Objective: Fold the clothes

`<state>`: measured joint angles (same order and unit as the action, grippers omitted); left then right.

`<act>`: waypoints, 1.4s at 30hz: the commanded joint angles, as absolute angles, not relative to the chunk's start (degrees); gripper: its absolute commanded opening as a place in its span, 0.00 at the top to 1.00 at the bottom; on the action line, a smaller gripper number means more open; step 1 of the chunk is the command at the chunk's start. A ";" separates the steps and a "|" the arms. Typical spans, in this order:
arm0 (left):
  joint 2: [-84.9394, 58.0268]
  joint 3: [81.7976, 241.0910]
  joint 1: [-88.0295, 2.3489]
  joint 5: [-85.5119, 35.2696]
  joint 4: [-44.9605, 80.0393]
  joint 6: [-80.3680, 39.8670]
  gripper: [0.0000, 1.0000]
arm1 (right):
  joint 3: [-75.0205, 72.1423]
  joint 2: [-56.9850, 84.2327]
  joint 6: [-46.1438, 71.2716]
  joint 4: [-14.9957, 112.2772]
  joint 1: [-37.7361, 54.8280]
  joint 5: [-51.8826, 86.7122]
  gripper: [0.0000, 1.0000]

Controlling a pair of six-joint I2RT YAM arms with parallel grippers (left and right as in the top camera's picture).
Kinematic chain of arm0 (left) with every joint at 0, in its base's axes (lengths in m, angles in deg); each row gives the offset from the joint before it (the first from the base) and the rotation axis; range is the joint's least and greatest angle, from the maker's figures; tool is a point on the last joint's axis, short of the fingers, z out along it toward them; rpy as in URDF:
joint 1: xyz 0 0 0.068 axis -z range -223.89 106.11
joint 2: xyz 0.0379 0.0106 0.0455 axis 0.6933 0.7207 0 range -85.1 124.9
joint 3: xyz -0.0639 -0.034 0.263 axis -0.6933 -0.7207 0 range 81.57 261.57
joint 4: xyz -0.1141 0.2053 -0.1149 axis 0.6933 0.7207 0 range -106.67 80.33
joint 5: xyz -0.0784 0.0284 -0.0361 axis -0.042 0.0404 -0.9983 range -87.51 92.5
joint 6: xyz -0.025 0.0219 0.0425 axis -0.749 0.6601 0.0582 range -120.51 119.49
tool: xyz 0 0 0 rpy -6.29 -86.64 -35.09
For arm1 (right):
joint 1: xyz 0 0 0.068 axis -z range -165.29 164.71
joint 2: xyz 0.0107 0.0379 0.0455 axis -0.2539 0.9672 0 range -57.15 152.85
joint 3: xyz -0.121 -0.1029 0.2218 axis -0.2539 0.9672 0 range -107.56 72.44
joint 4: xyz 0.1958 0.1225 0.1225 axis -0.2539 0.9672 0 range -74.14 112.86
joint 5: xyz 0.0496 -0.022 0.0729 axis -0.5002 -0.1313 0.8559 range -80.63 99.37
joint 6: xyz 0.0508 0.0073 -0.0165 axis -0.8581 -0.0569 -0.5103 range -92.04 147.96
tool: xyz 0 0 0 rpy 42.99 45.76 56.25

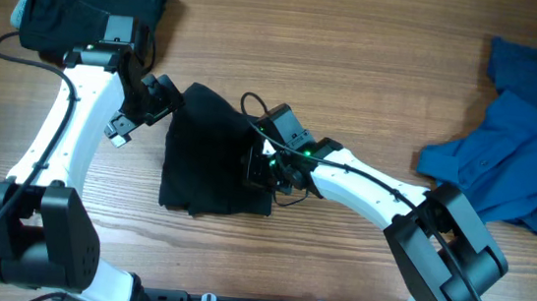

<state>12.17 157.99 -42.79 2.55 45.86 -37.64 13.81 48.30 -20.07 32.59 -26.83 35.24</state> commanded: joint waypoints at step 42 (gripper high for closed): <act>12.52 157.58 -45.30 4.63 45.48 -38.88 0.00 | 13.35 42.33 -20.35 11.80 -28.18 48.05 0.93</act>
